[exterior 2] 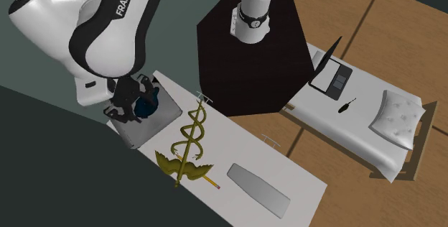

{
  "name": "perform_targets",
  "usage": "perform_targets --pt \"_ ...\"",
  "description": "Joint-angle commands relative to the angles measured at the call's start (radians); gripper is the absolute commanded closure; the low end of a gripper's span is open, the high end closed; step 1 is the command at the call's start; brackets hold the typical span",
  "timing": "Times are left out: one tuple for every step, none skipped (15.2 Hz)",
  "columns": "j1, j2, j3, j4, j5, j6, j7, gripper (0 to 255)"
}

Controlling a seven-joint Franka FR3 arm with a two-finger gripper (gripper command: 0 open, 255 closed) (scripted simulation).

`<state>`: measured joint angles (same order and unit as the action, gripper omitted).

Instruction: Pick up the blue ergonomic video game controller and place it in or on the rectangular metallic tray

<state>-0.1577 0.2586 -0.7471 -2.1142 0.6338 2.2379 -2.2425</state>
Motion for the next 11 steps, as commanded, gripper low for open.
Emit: perform_targets --pt "-0.05 0.05 -0.003 0.057 0.025 -0.044 -0.05 255" --pt "-0.054 0.059 0.002 0.054 0.036 -0.036 -0.059 255" --pt "-0.058 0.069 0.007 0.052 0.047 -0.029 -0.069 255" --pt "-0.063 0.079 0.013 0.05 0.059 -0.023 -0.078 255" --pt "-0.067 0.089 0.018 0.049 0.07 -0.016 -0.087 255" --pt "-0.071 0.099 0.024 0.047 0.081 -0.009 -0.097 255" --pt "-0.076 0.11 0.03 0.046 0.093 -0.002 -0.106 255" --pt "-0.08 0.12 0.035 0.045 0.104 0.004 -0.116 255" --pt "-0.085 0.13 0.041 0.045 0.116 0.01 -0.125 255" --pt "-0.09 0.141 0.047 0.044 0.127 0.017 -0.135 255" --pt "-0.094 0.151 0.054 0.044 0.139 0.023 -0.144 255"
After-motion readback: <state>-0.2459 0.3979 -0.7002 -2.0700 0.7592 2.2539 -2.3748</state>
